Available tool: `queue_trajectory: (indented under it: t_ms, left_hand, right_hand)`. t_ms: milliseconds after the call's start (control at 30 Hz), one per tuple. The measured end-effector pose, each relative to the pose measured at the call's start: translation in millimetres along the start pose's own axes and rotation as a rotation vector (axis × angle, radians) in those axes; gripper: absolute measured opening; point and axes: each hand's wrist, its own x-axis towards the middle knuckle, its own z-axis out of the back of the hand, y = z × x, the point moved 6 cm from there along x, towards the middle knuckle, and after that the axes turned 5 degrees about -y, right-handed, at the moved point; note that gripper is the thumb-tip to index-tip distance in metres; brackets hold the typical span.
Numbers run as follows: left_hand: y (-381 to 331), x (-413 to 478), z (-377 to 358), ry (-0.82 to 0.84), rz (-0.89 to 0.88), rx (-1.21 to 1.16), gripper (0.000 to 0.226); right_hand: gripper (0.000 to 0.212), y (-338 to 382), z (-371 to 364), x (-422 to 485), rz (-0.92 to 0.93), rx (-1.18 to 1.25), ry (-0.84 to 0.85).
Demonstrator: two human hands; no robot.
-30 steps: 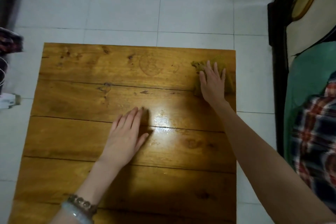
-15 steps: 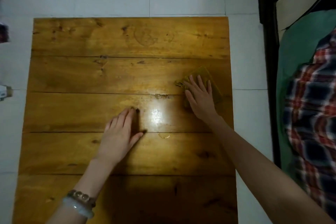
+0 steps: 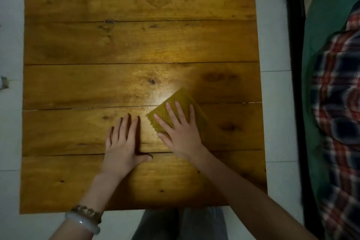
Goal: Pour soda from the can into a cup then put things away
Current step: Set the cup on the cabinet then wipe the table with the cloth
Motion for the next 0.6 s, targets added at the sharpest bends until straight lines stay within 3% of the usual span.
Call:
queue_trajectory:
  t_ms: [133, 267, 367, 500, 600]
  left_hand:
    - [9, -5, -3, 0.044, 0.040, -0.026, 0.138]
    - [16, -2, -8, 0.123, 0.085, -0.044, 0.140]
    - [20, 2, -12, 0.166, 0.096, -0.058, 0.140]
    - [22, 1, -12, 0.150, 0.093, -0.100, 0.142]
    - [23, 0, -10, 0.147, 0.103, -0.154, 0.146]
  right_hand:
    - [0.055, -15, -4, -42, 0.086, -0.045, -0.017]
    - [0.054, -70, 15, -44, -0.042, -0.139, -0.042]
    - [0.056, -92, 27, 3, -0.111, -0.163, -0.054]
    - [0.061, -68, 23, 77, -0.179, -0.146, -0.028]
    - [0.061, -35, 17, 74, -0.069, -0.131, -0.036]
